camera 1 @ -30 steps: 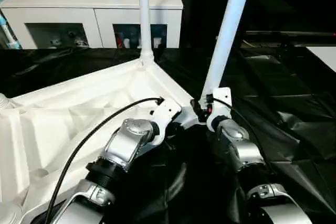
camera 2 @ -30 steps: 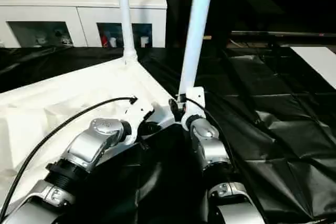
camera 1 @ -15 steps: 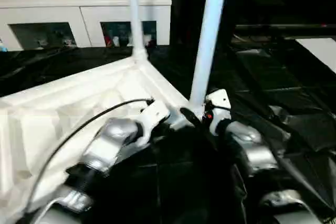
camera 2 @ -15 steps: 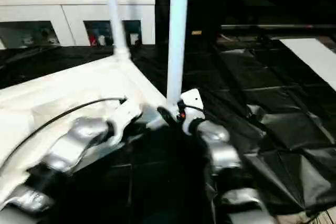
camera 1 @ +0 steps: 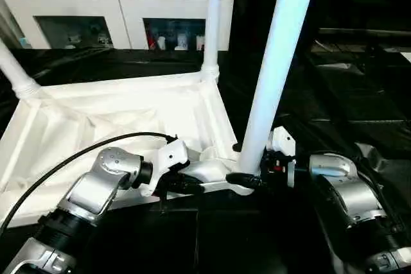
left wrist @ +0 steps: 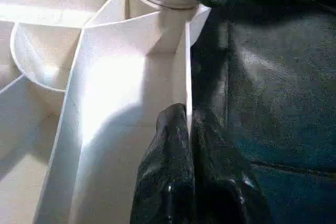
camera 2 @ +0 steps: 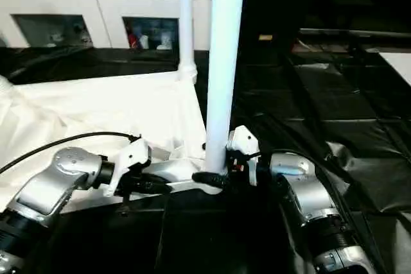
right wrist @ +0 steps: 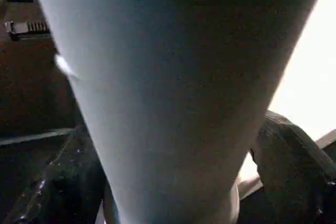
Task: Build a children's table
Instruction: Rotate leg to tighten
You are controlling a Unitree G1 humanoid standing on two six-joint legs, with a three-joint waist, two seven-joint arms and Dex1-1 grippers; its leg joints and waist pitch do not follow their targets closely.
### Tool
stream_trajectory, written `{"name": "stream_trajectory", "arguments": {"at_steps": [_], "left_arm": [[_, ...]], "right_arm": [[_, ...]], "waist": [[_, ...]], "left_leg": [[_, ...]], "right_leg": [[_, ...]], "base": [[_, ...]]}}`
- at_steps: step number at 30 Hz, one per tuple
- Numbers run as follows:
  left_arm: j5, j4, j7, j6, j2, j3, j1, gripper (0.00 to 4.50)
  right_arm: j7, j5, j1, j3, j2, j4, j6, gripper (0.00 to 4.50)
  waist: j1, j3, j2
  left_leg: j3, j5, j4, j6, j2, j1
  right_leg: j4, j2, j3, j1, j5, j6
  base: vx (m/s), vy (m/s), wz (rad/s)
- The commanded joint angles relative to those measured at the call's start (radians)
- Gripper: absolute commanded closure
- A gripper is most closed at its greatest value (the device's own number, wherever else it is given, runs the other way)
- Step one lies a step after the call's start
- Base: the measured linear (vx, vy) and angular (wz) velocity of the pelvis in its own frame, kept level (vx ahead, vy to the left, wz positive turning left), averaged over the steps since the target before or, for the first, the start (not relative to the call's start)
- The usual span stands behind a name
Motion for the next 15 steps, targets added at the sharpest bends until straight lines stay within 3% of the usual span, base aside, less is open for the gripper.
{"name": "stream_trajectory", "arguments": {"at_steps": [1, 5, 10, 15], "left_arm": [[-0.040, -0.036, -0.075, 0.001, -0.008, -0.034, -0.012, 4.50], [-0.040, -0.039, -0.074, 0.007, -0.005, -0.036, -0.013, 4.50], [-0.036, -0.030, -0.069, 0.000, -0.005, -0.035, -0.016, 4.50], [-0.033, -0.026, -0.068, -0.001, -0.005, -0.034, -0.019, 4.50]], "right_arm": [[0.016, -0.017, 0.004, 0.013, -0.018, -0.001, 0.004, 0.60], [0.024, -0.015, 0.006, 0.021, -0.023, -0.004, 0.013, 0.84], [0.033, -0.008, 0.005, 0.021, -0.024, -0.002, 0.028, 1.26], [0.039, -0.012, 0.001, 0.022, -0.026, 0.006, 0.032, 1.66]], "waist": [[-0.002, -0.057, -0.003], [-0.008, -0.054, -0.003], [-0.010, -0.055, -0.005], [-0.009, -0.057, -0.007]], "left_leg": [[-0.025, -0.234, -0.066, 0.053, 0.061, 0.028], [-0.029, -0.314, -0.075, 0.002, 0.062, 0.034], [-0.031, -0.311, -0.075, -0.001, 0.061, 0.030], [-0.029, -0.276, -0.070, 0.012, 0.060, 0.028]], "right_leg": [[-0.065, -0.060, 0.044, 0.040, -0.198, -0.238], [-0.073, -0.059, 0.047, 0.036, -0.278, -0.208], [-0.073, -0.061, 0.048, 0.038, -0.274, -0.200], [-0.067, -0.061, 0.048, 0.039, -0.224, -0.214]], "base": [[0.000, 0.000, 0.00], [0.000, 0.000, 0.00], [0.000, 0.000, 0.00], [0.000, 0.000, 0.00]]}}
